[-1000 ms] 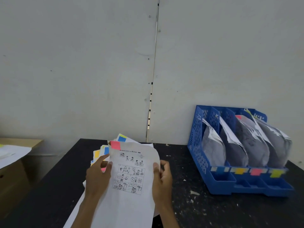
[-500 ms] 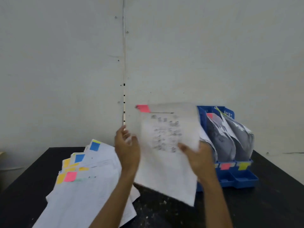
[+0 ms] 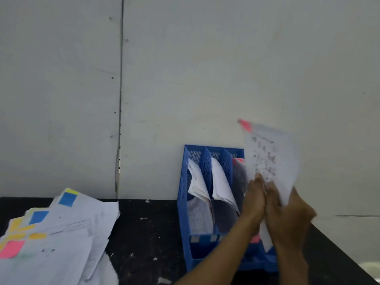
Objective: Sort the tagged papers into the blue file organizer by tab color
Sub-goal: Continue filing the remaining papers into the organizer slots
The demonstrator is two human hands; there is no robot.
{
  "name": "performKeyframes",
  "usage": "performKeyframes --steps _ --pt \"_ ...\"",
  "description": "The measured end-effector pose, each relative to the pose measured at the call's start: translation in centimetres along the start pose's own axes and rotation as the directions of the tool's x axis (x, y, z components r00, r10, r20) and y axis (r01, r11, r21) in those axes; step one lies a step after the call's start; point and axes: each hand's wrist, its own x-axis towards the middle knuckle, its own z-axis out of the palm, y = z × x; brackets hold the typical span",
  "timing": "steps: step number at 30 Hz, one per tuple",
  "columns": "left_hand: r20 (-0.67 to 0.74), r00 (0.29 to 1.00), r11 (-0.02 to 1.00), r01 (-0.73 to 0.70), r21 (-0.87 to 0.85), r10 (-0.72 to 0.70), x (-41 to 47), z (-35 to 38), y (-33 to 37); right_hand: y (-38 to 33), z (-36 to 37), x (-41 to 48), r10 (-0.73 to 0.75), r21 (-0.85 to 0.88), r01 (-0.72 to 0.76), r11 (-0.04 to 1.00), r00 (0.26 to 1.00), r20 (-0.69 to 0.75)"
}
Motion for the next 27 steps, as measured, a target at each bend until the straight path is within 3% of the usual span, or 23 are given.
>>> performKeyframes --steps 2,6,9,11,14,17,19,21,23,27 --pt "0.033 0.998 0.996 0.051 -0.070 -0.049 3.4 -0.1 -0.3 2.4 1.9 -0.2 0.052 -0.019 -0.051 0.999 0.997 0.052" --pt "-0.069 0.994 0.990 0.072 -0.117 -0.080 9.2 -0.6 -2.7 6.3 4.7 -0.3 0.060 -0.062 -0.056 0.996 0.996 0.060" --pt "-0.114 0.991 0.991 0.053 -0.122 -0.067 13.9 -0.6 -6.6 8.6 6.4 -1.3 0.226 -0.226 -0.167 0.960 0.936 0.268" --pt "-0.135 0.990 0.993 0.023 -0.118 -0.039 15.3 -0.7 -7.6 9.1 7.2 -1.7 0.299 -0.284 -0.222 0.933 0.917 0.264" --pt "-0.109 0.994 0.999 -0.024 -0.047 0.019 12.0 -0.5 -4.1 8.9 7.8 -2.4 0.325 -0.270 -0.249 0.930 0.901 0.289" --pt "-0.063 0.993 0.991 -0.098 0.096 0.105 7.6 0.7 -1.1 9.3 7.6 -3.2 0.407 -0.493 -0.144 0.858 0.776 0.482" --pt "-0.055 0.989 0.976 -0.125 0.176 0.137 5.9 1.0 -0.1 9.1 7.0 -3.1 0.464 -0.518 -0.179 0.836 0.736 0.494" --pt "-0.046 0.984 0.960 -0.156 0.232 0.171 4.4 0.9 1.3 8.7 6.5 -2.3 0.438 -0.499 -0.195 0.844 0.787 0.434" --pt "0.015 0.979 0.940 -0.198 0.276 0.202 2.1 0.1 3.3 8.1 5.8 -1.2 0.352 -0.515 -0.112 0.850 0.847 0.398" --pt "0.140 0.894 0.850 -0.448 0.276 0.425 -3.3 -5.3 5.9 4.6 4.2 1.0 0.162 -0.424 -0.051 0.904 0.959 0.231"
